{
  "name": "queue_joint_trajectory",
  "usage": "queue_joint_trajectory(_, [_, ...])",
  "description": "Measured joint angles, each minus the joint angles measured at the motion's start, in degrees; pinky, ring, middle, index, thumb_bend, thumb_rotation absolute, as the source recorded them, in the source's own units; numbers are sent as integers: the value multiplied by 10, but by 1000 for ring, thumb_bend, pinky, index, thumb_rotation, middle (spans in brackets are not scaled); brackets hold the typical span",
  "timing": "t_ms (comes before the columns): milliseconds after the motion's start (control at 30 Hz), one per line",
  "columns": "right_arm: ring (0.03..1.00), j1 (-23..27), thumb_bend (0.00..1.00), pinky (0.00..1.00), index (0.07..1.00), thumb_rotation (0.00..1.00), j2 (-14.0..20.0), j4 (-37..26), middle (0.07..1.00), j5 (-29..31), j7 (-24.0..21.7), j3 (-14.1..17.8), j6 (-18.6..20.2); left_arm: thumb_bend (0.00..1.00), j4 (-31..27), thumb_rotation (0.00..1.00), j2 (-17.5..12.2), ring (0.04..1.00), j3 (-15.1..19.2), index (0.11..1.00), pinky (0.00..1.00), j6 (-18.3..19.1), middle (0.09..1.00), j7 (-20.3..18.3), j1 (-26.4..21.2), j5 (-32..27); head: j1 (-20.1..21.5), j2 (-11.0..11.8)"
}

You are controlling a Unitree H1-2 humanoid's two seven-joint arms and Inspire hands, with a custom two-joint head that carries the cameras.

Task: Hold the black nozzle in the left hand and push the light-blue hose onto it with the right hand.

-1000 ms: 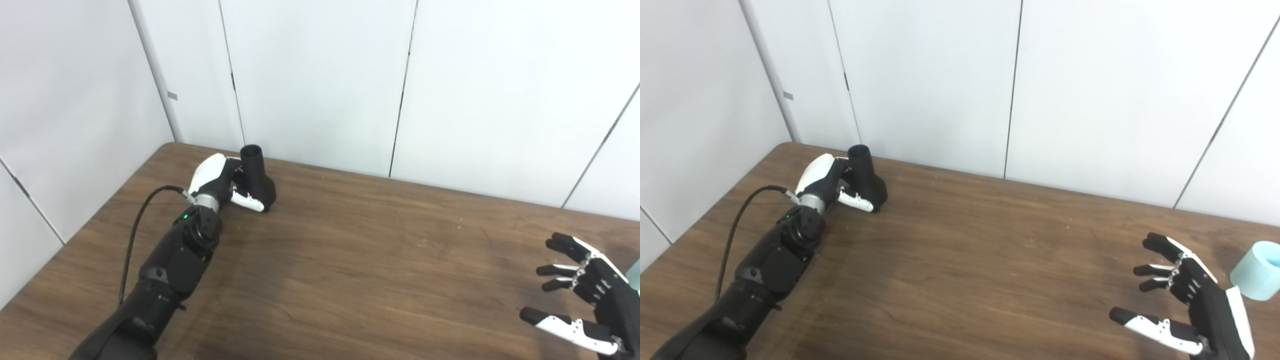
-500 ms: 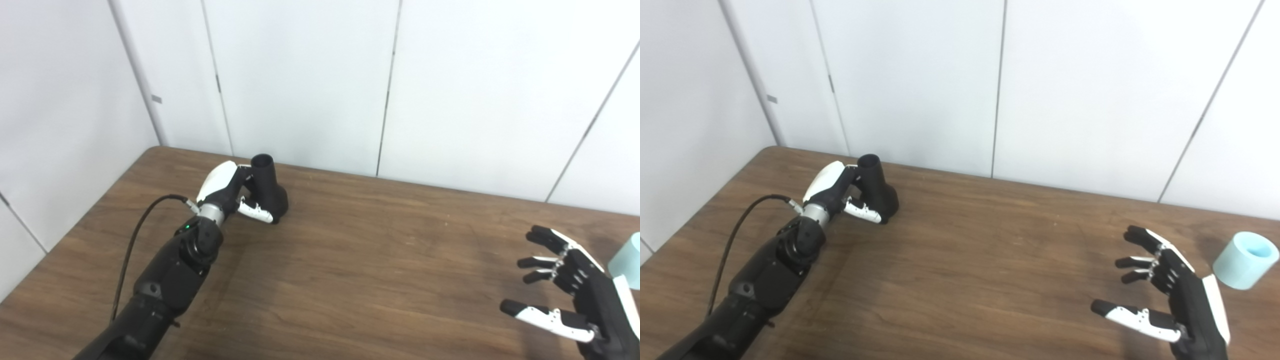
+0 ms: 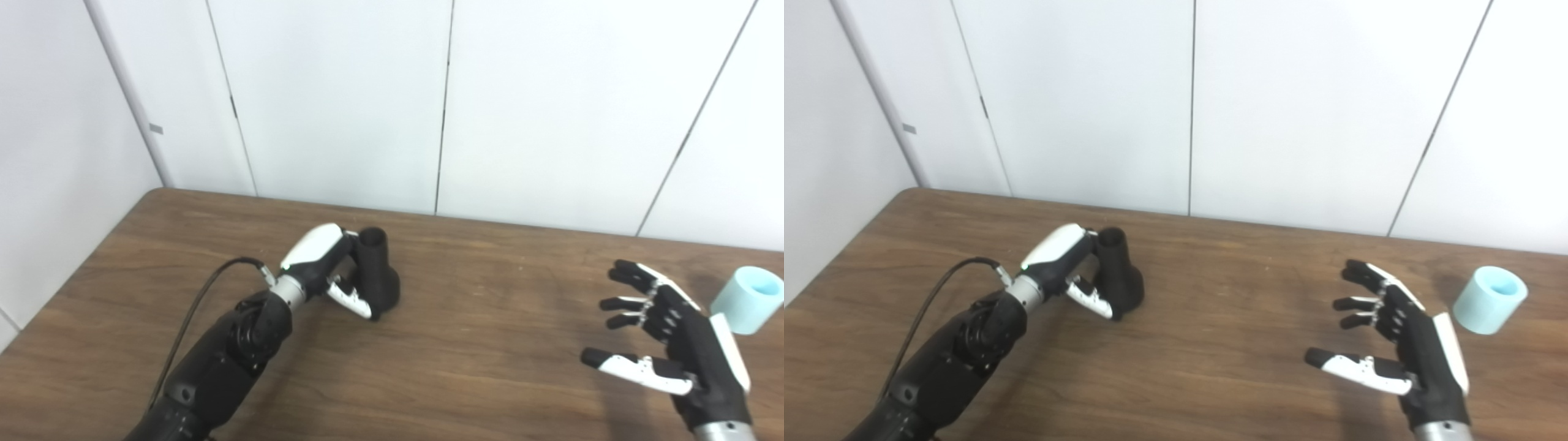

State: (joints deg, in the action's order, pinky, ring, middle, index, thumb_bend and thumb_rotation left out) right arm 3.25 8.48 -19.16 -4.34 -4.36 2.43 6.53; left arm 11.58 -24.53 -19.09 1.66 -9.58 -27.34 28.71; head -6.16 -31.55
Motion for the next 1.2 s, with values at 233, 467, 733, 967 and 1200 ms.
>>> queue_joint_trajectory(233, [620,0,761,504,791,212,6,5,793,-7,-1,-2,-18,526,-15,0,33,643,-27,477,1000,-26,494,-21,0,5,19,-8])
queue_joint_trajectory(467, [621,2,770,507,794,217,7,9,792,-16,-1,-8,-26,525,-14,0,47,637,-45,475,1000,-41,500,-34,-7,7,45,-16])
queue_joint_trajectory(733, [618,3,775,510,793,223,4,9,790,-22,1,-8,-26,525,-13,0,67,646,-64,478,1000,-46,495,-41,-13,22,72,-22])
queue_joint_trajectory(967, [617,9,742,486,791,291,4,-6,789,-31,5,1,-11,526,-8,0,83,640,-77,487,1000,-48,482,-46,-20,26,81,-29])
queue_joint_trajectory(1200, [563,54,761,413,802,307,55,-43,777,-38,-9,24,50,525,-7,0,87,629,-78,502,1000,-49,448,-49,-20,26,121,-31])
